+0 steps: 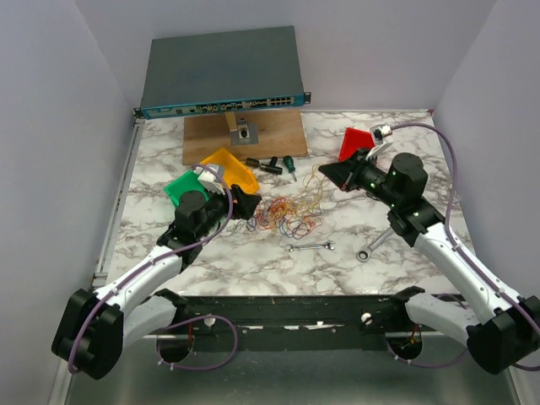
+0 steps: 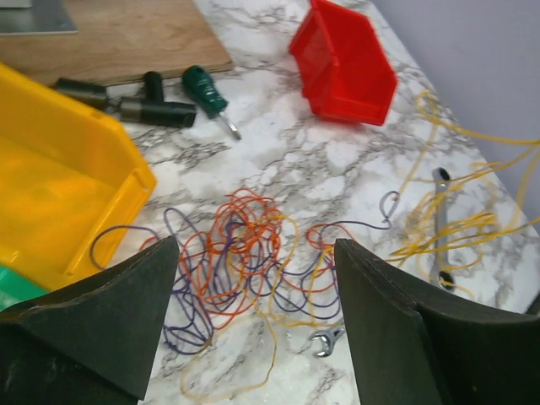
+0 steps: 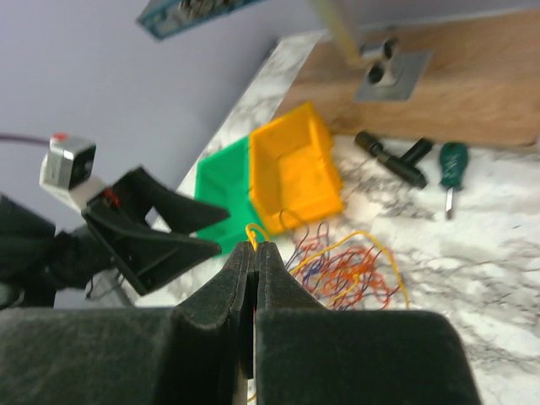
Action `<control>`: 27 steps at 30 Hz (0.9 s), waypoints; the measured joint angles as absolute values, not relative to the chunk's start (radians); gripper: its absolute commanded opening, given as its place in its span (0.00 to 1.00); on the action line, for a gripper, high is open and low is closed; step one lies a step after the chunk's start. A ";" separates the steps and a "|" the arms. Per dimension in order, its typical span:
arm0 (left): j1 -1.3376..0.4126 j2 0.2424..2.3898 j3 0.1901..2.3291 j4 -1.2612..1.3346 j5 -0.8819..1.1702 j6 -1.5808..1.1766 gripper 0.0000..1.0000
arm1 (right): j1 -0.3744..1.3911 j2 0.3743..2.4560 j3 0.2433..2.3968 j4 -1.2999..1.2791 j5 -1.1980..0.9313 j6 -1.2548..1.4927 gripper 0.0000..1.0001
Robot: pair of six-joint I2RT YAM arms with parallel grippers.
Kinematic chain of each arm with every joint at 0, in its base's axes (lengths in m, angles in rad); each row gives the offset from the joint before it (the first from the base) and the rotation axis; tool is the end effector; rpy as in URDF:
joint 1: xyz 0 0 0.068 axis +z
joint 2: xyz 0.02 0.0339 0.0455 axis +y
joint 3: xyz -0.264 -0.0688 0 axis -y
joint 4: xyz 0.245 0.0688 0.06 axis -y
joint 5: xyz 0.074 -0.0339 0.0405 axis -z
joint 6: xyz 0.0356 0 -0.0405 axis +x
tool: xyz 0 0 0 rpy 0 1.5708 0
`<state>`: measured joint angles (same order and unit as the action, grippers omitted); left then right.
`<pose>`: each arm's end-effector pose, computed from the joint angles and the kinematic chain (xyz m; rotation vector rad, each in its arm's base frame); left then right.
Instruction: Untangle the cables
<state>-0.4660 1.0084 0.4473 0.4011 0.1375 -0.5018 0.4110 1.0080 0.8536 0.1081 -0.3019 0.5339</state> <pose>0.2001 -0.1061 0.2399 0.0733 1.8009 -0.8225 0.2143 0.1049 0.3534 -0.1409 1.6984 0.9612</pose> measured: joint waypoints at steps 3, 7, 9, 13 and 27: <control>-0.471 1.017 0.448 0.455 0.216 -0.490 0.76 | 0.411 1.050 0.854 0.099 -0.414 0.534 0.01; -0.484 1.066 0.451 0.516 0.326 -0.482 0.76 | 0.411 1.075 0.865 0.079 -0.515 0.533 0.01; -0.495 1.102 0.462 0.535 0.390 -0.480 0.77 | 0.411 1.076 0.867 0.078 -0.539 0.533 0.01; -0.543 1.194 0.547 0.515 0.478 -0.455 0.75 | 0.411 1.076 0.869 0.073 -0.564 0.533 0.01; -0.655 1.291 0.654 0.505 0.567 -0.389 0.57 | 0.411 1.101 0.878 0.081 -0.624 0.535 0.01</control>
<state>-0.6548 1.2911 0.6540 0.5045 0.5667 -0.3893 0.4110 1.1011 0.8780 0.0807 -0.6243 0.5346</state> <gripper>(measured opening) 0.573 0.027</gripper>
